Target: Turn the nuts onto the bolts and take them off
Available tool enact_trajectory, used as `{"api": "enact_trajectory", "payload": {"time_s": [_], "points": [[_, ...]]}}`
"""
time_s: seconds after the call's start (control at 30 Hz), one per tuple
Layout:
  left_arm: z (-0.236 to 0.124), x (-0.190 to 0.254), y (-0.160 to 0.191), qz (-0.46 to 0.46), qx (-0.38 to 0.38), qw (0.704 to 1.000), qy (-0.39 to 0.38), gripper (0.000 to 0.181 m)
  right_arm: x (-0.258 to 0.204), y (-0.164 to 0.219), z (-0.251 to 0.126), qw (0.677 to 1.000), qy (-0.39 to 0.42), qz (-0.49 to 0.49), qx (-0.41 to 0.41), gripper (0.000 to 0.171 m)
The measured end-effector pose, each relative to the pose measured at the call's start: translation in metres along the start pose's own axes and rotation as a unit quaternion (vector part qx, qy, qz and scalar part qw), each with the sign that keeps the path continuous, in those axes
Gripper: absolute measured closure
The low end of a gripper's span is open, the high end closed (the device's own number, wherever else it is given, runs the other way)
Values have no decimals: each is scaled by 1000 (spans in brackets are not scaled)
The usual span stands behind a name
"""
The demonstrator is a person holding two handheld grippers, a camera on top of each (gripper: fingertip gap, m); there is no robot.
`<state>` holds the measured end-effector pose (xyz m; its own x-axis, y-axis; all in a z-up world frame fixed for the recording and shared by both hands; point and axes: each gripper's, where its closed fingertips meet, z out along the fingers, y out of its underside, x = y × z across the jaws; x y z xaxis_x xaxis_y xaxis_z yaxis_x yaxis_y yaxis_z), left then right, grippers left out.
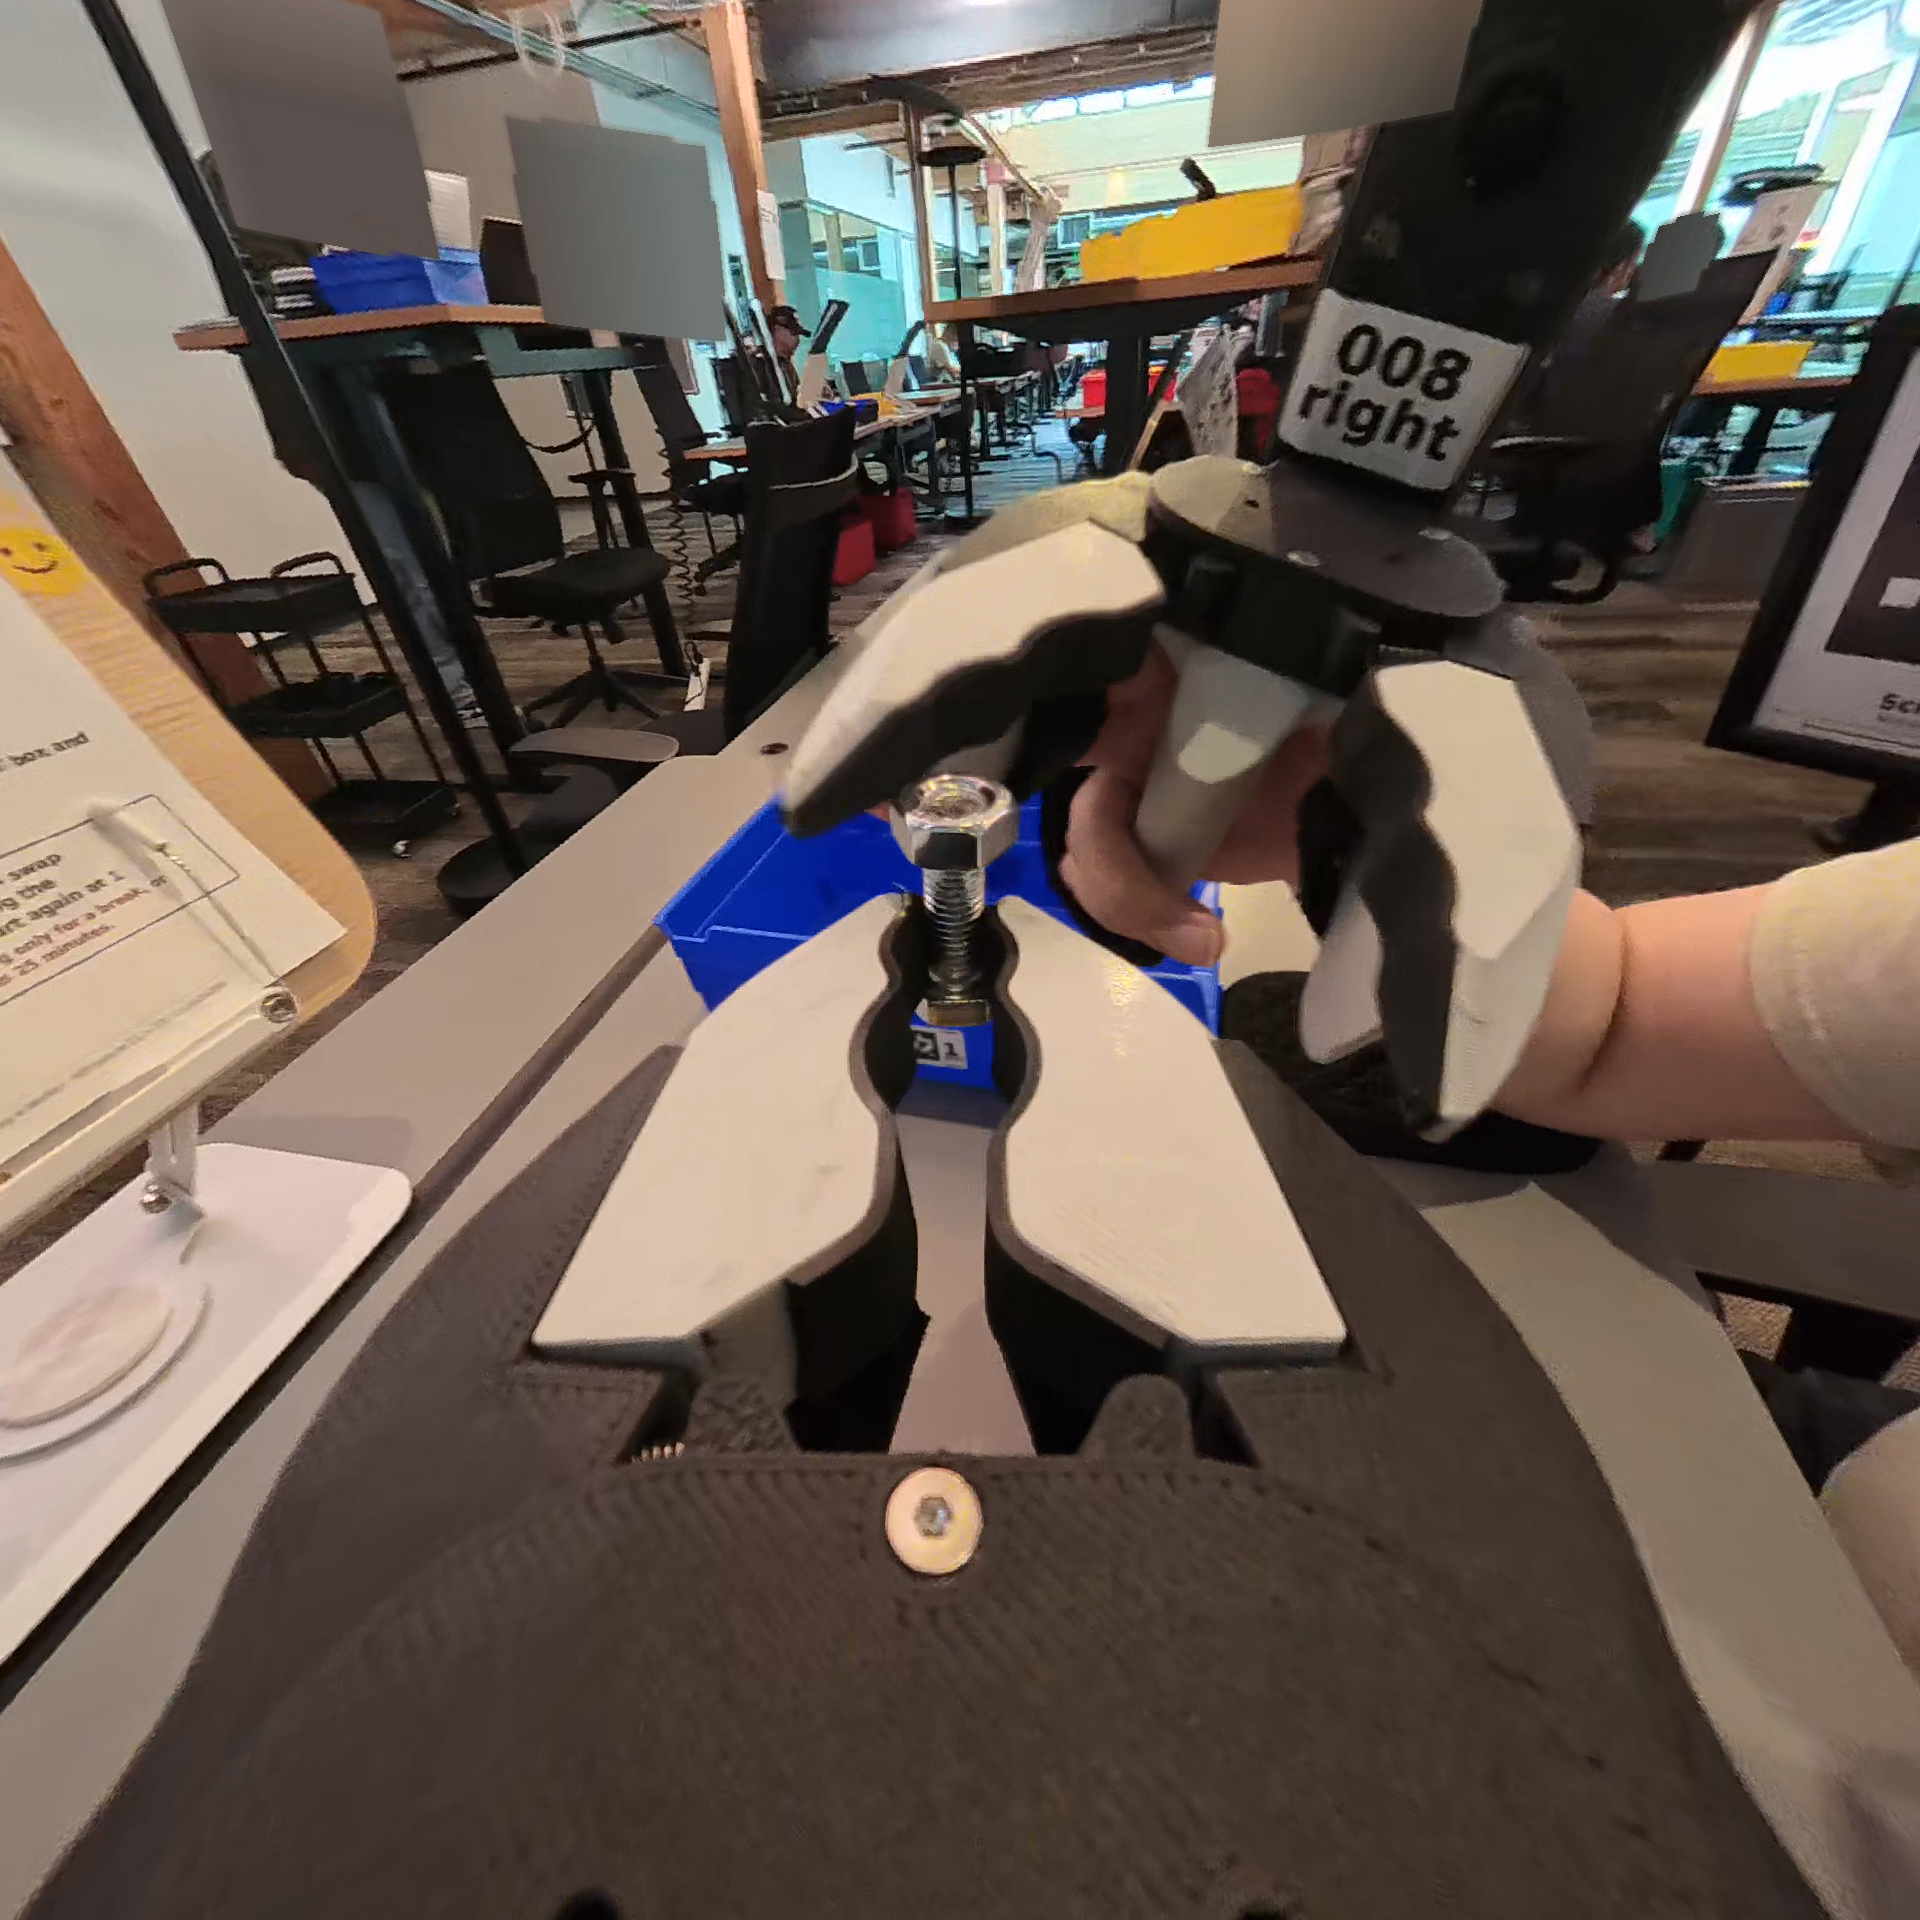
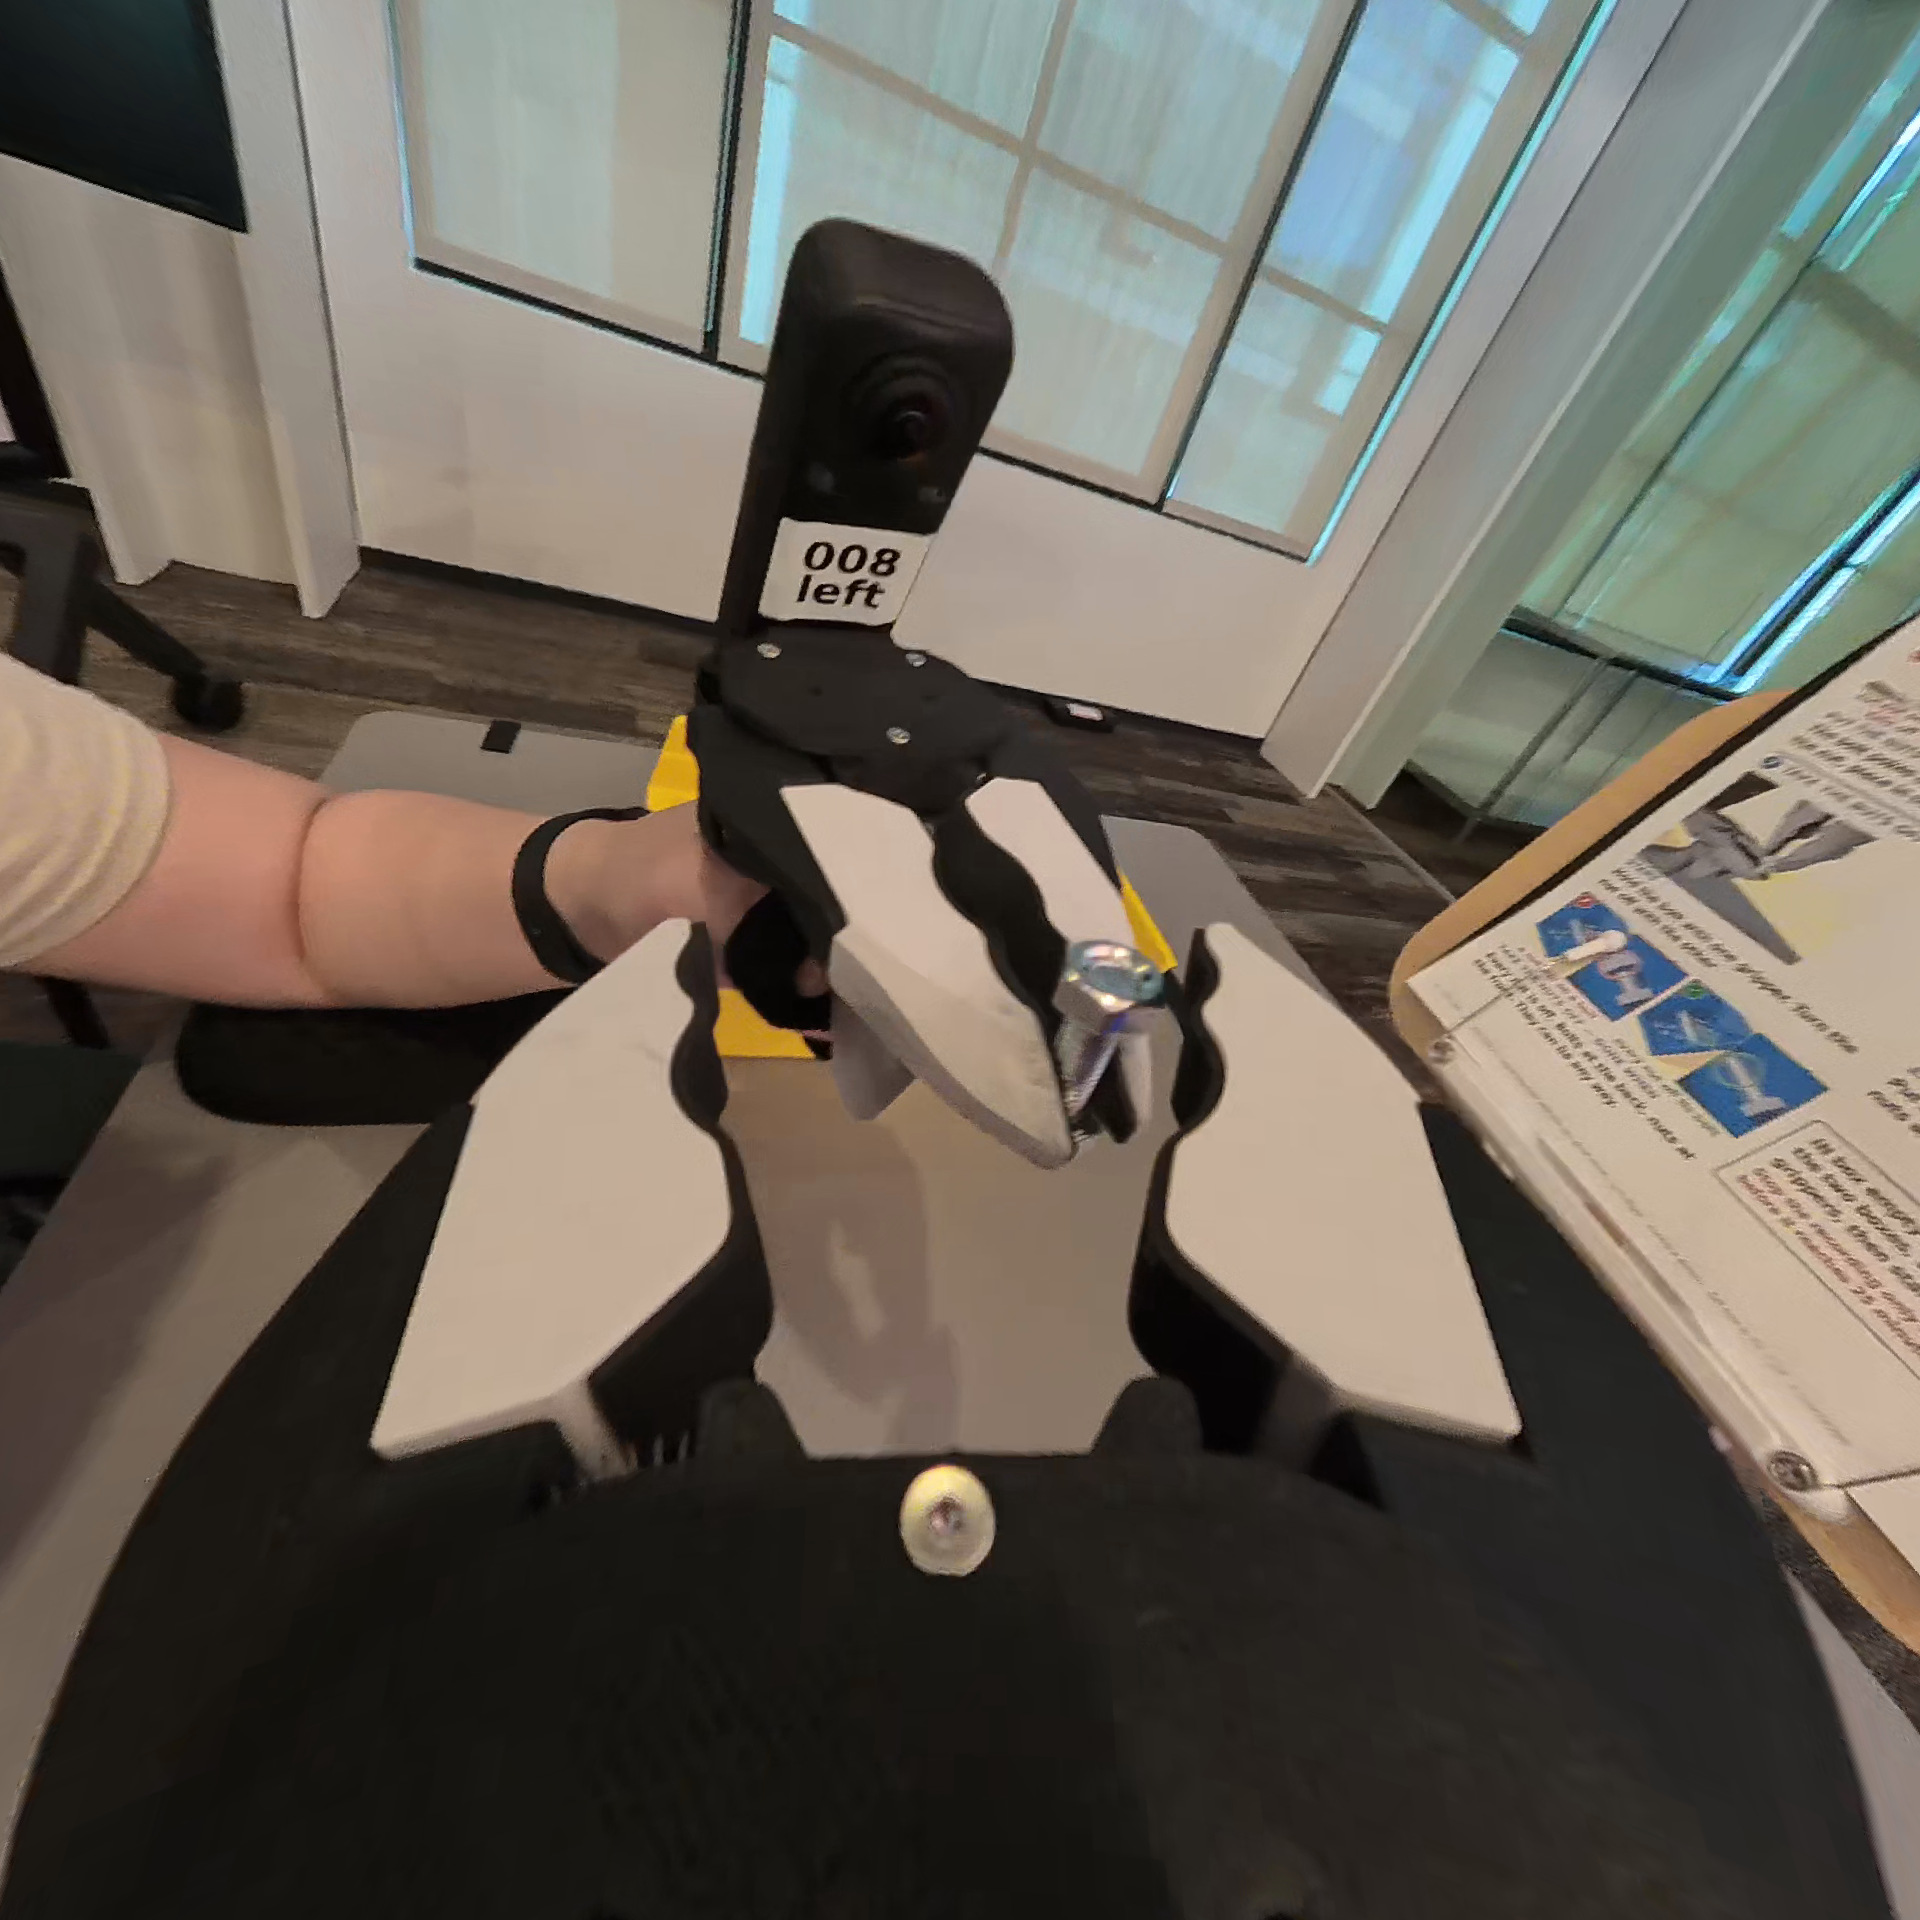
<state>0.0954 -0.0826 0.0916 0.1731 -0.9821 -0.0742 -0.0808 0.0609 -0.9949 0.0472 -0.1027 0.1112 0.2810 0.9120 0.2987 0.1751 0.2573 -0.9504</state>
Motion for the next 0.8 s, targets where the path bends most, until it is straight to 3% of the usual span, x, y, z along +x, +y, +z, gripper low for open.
{"api": "enact_trajectory", "payload": {"time_s": [0.1,0.17,0.37,0.57,0.63,0.73,0.8], "points": [[-9,-15,-4,-30,14,999,-23,172,-3,0,-8,999,0,-24,-23,83],[-14,-24,-7,-47,24,998,-34,172,-14,-5,-15,999,-34,-25,-24,103],[-7,-14,-2,-33,8,999,-15,172,10,-10,-17,1000,25,-8,3,103],[-2,-9,4,-20,-8,1000,-12,172,13,0,-9,999,9,42,6,103],[-6,-17,4,-17,-10,999,-34,172,4,0,-10,999,-15,48,-12,96],[-11,-21,-3,-29,8,999,-33,172,-20,-15,-19,996,-83,42,9,133],[-10,-15,-5,-37,13,999,-16,172,-9,-18,-19,998,-41,38,20,129]]}}
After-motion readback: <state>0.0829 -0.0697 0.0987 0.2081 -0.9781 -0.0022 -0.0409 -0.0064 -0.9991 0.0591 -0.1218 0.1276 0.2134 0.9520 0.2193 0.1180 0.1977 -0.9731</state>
